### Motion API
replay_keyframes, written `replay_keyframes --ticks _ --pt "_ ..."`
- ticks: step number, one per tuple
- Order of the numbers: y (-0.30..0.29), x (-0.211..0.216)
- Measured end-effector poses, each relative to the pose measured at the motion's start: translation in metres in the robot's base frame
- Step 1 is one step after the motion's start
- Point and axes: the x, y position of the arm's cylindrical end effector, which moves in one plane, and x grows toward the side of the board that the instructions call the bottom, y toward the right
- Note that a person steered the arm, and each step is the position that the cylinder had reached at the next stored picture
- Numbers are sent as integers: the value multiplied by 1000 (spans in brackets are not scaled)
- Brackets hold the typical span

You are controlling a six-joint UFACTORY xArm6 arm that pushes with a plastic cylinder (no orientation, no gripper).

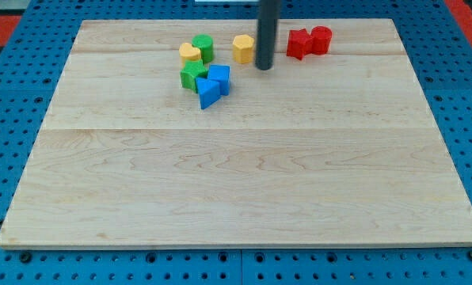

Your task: Separate the yellow heart and green circle

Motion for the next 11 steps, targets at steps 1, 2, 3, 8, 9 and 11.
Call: replay_keyframes --ticks 1,2,3,8,9,11 --pt "-60 -11" --pt "-43 -32" --pt "13 -26" --pt "-138 -46" --pt "-102 -47" --pt "-78 -47"
